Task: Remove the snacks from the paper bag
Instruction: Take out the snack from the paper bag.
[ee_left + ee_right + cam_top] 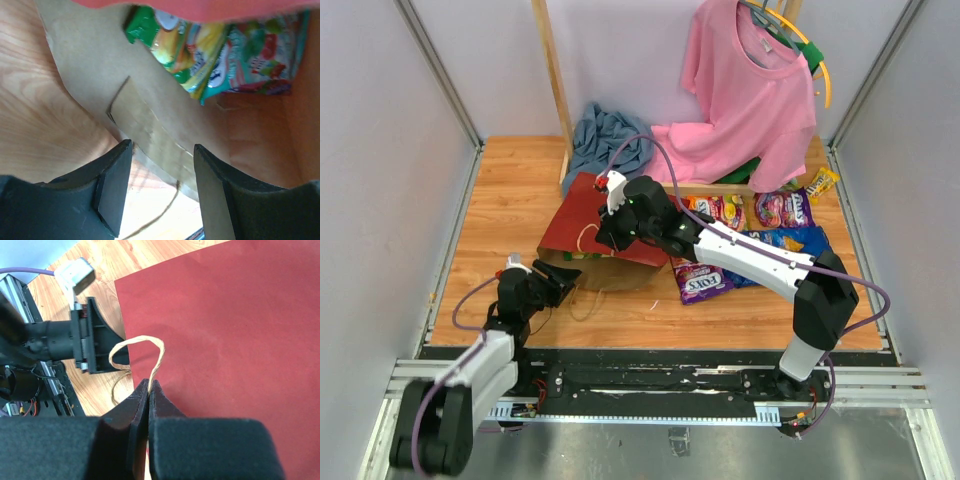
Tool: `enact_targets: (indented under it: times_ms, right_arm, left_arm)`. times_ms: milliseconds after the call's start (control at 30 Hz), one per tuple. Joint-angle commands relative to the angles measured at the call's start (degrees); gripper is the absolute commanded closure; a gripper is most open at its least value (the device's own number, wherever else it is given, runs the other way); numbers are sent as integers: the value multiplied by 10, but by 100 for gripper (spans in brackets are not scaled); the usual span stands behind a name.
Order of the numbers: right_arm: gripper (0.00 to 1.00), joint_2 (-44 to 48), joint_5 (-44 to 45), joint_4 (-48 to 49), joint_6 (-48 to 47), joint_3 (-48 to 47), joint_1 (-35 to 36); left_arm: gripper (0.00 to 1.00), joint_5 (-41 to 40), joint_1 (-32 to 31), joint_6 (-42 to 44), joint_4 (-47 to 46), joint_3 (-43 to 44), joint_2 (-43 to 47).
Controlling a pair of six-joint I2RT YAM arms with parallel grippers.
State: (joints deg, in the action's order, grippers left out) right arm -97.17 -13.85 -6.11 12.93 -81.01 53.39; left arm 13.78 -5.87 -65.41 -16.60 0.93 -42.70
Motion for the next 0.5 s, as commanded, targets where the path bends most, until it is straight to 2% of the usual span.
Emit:
enact_targets:
  times_ms: [0,133,467]
  right_arm:
    - [99,10,12,13,21,-5,6]
    - [99,22,21,11,18,-2,6]
    - [99,18,64,21,50,4,5]
  left_arm:
    - [43,7,-4,5,-175,54,-173]
    - [44,12,-4,0,-238,83,-270]
    - [43,-26,-1,57,-218,165,-389]
